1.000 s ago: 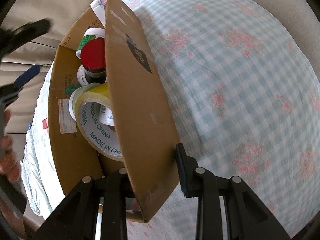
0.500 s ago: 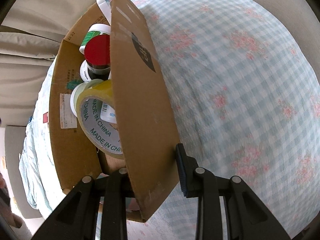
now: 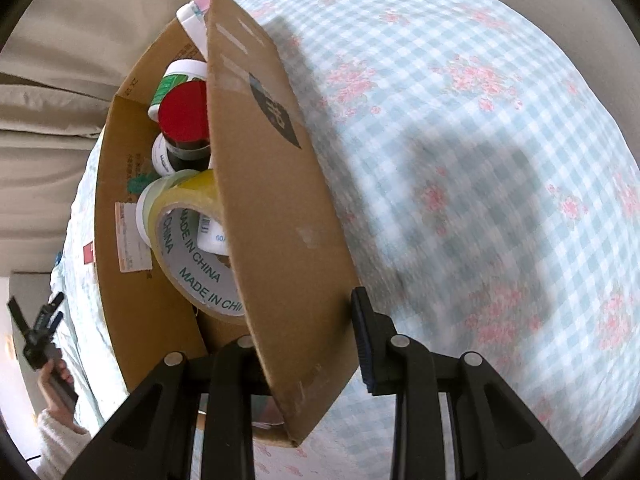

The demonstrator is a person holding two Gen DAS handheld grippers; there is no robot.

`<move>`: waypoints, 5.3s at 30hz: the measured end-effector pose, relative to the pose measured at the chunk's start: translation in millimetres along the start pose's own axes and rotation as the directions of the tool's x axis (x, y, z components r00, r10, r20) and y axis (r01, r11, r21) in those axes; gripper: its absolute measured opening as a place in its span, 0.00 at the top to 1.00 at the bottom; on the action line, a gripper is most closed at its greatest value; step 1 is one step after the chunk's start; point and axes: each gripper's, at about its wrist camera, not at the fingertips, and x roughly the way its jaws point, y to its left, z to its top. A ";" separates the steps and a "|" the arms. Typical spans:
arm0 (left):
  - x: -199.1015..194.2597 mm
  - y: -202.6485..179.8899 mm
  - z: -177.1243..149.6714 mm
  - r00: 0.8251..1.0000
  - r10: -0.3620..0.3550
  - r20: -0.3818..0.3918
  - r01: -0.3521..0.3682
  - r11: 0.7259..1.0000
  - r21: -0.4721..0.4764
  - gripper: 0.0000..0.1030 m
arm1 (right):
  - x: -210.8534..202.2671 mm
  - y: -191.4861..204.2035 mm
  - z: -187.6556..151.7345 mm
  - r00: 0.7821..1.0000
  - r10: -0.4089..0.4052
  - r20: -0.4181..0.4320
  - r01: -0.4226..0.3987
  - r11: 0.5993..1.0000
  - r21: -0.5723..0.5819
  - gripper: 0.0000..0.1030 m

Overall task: Organize rigid objects
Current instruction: 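Move the left tool back to the white earbud case, then grasp the white earbud case with the left gripper and lift it, then lower the earbud case into the box and open the left gripper, then move the left tool back to the small red box on the sheet, then grasp the red box with the left gripper and lift it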

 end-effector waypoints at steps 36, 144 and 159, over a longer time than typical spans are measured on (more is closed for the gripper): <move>97.2 1.6 44.1 0.997 0.000 -0.081 0.003 0.999 0.045 0.60 | 5.7 2.4 1.7 0.998 -0.041 0.052 0.037 0.995 0.090 0.75; -52.4 -92.5 66.5 0.994 0.051 -0.100 -0.096 0.850 -0.517 0.00 | 25.4 24.4 27.3 0.996 -0.044 -0.078 0.036 0.993 -0.110 0.76; 84.9 -74.7 63.1 0.947 0.096 -0.305 -0.266 0.768 -0.583 0.20 | 40.0 29.0 39.8 0.990 -0.070 -0.124 0.055 0.991 -0.122 0.76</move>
